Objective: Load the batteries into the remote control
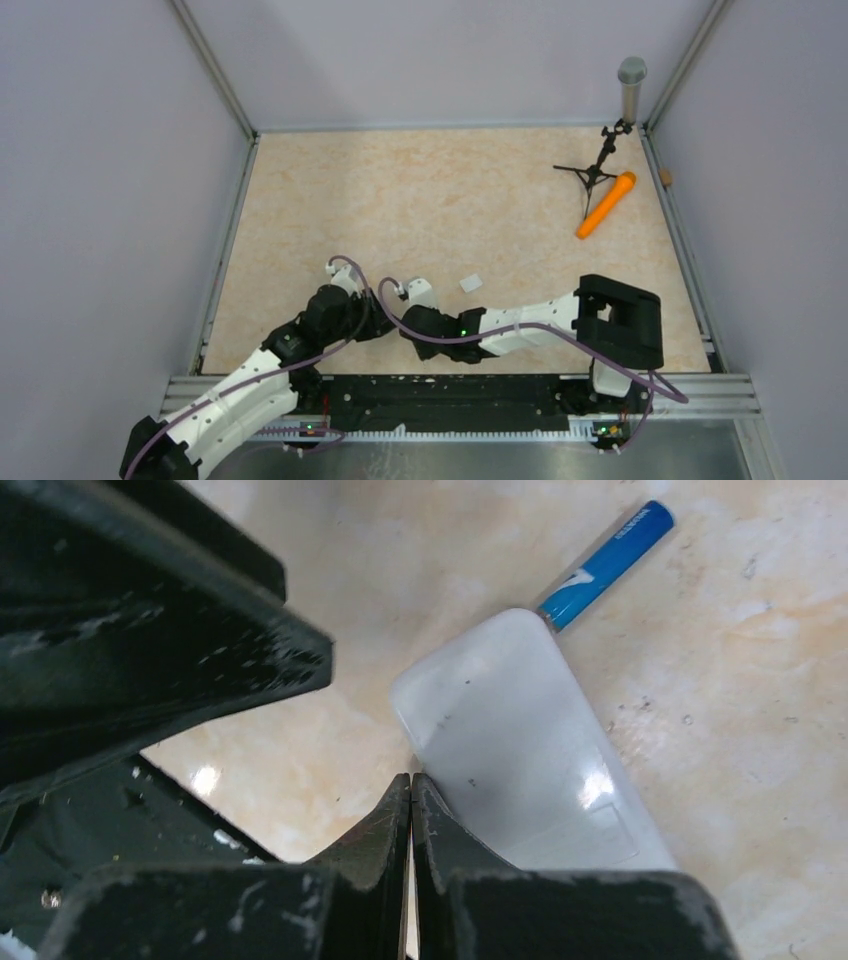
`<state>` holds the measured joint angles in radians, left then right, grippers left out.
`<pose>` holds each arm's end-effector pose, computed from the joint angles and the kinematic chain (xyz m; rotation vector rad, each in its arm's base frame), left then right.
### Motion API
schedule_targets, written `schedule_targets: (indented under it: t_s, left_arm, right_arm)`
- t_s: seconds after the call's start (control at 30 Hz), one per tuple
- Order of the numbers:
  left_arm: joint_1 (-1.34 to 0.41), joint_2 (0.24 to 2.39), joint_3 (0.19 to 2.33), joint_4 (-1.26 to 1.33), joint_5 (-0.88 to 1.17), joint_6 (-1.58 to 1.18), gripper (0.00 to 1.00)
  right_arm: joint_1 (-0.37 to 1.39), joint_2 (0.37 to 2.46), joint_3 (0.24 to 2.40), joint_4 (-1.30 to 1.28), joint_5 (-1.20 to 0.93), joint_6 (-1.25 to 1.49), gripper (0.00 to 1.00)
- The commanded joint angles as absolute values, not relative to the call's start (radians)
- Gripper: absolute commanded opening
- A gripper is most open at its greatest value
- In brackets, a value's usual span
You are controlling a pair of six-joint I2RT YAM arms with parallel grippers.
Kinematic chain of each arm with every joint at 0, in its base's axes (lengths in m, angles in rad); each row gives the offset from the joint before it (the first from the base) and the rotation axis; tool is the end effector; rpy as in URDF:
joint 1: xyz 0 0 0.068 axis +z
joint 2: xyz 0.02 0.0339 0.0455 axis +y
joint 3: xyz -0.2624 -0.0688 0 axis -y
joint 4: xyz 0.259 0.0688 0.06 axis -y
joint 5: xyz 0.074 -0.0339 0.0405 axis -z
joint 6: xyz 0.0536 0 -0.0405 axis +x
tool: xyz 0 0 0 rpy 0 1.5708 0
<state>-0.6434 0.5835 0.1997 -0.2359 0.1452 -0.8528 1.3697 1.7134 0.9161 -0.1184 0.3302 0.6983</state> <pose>0.1290 -0.1064 0.1429 -0.1590 2.3609 -0.9544 0.0884 0.3465 0.1310 -0.6856 2.3918 0.5137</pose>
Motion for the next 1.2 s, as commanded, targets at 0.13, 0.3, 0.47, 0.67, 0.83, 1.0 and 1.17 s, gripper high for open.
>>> schedule_targets:
  t_s: [0.13, 0.3, 0.47, 0.67, 0.83, 1.0, 1.17]
  left_arm:
    - [-0.641, 0.569, 0.196, -0.249, 0.117, -0.823, 0.45]
    - [-0.641, 0.592, 0.198, -0.229, 0.111, -0.816, 0.46]
    - [-0.642, 0.615, 0.204, -0.208, 0.113, -0.812, 0.46]
    - [-0.641, 0.632, 0.206, -0.197, 0.113, -0.806, 0.47]
    - [-0.642, 0.634, 0.208, -0.195, 0.110, -0.800, 0.48]
    - [-0.642, 0.639, 0.213, -0.196, 0.105, -0.792, 0.50]
    - [-0.642, 0.643, 0.215, -0.193, 0.097, -0.788, 0.51]
  right_arm:
    - [1.306, 1.735, 0.953, -0.096, 0.450, 0.743, 0.00]
    - [1.302, 1.670, 0.973, -0.121, 0.458, 0.707, 0.00]
    - [1.288, 1.586, 0.987, -0.169, 0.509, 0.660, 0.10]
    - [1.233, 1.544, 1.013, -0.219, 0.530, 0.577, 0.28]
    - [1.182, 1.554, 1.049, -0.233, 0.513, 0.493, 0.40]
    - [1.125, 1.592, 1.076, -0.229, 0.441, 0.467, 0.41]
    - [1.117, 1.667, 1.106, -0.211, 0.398, 0.473, 0.41]
